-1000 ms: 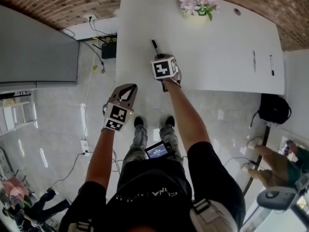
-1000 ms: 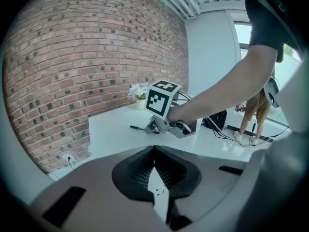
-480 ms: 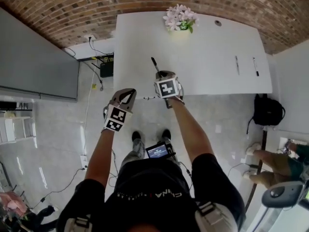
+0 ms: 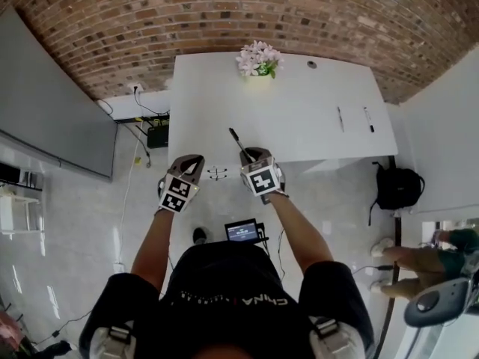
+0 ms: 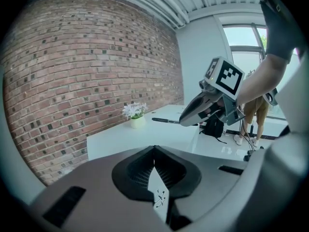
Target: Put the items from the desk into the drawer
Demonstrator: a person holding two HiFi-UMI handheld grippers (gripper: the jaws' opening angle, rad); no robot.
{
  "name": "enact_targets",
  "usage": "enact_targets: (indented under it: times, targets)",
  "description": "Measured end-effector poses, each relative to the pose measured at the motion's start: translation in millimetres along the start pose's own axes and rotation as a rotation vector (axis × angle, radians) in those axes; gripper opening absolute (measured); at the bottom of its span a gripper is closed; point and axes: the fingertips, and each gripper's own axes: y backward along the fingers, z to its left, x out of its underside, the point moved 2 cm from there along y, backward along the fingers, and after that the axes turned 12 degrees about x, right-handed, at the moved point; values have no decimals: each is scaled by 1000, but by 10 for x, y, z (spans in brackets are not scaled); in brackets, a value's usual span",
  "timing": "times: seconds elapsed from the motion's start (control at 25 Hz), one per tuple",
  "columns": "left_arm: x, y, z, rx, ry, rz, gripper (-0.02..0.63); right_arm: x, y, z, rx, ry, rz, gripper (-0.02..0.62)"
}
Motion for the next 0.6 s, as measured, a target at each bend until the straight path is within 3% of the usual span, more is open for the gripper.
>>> enact_targets:
  times: [0.36, 0.6]
  targets:
    - [43, 55, -273, 20, 6, 8, 11, 119, 496, 175, 3, 69, -74, 48]
    - [-4, 59, -342, 19, -15, 22, 11, 140, 553, 131, 1, 49, -83, 48]
